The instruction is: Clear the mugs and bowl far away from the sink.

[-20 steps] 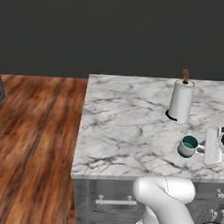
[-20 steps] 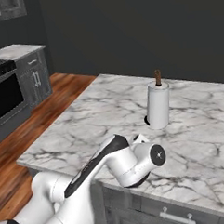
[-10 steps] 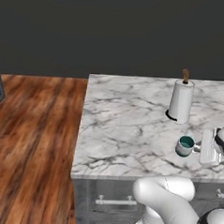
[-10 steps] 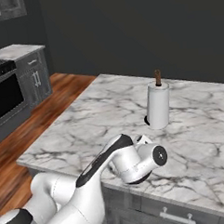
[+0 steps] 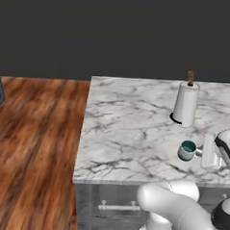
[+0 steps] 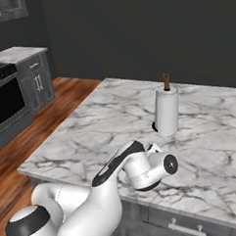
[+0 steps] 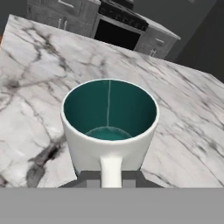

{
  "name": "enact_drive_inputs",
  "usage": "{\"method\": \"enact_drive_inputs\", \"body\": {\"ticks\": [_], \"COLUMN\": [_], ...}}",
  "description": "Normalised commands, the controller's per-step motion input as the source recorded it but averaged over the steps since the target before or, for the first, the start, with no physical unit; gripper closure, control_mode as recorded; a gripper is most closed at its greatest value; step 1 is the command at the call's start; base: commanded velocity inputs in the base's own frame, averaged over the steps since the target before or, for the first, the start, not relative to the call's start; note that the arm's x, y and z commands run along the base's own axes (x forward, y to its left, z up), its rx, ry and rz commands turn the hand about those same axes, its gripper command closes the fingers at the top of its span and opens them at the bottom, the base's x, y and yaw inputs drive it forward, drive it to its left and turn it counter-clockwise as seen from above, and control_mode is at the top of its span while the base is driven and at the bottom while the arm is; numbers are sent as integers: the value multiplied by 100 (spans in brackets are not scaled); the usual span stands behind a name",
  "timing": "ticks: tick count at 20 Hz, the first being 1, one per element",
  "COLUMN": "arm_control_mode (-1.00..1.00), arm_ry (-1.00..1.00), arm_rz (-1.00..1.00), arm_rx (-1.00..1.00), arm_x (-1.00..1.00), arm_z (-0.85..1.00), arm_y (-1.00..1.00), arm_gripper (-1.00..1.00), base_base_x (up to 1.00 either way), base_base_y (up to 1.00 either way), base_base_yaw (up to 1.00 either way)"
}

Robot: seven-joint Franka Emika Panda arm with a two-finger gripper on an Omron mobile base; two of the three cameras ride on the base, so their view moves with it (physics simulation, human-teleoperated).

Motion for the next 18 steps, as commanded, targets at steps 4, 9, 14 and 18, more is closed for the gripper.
{"method": "enact_drive_inputs", "body": {"ticks": [4, 9, 14, 18], "arm_control_mode": [-100, -100, -100, -100], "arm_ry": [0, 0, 0, 0], "arm_rz": [0, 0, 0, 0], "arm_rx": [0, 0, 0, 0], "arm_x": [17, 15, 14, 16], "arm_z": [-31, -31, -29, -28], "arm_y": [0, 0, 0, 0], "arm_gripper": [100, 100, 100, 100], "base_base_x": [0, 0, 0, 0], "base_base_y": [0, 0, 0, 0], "base_base_yaw": [0, 0, 0, 0]}}
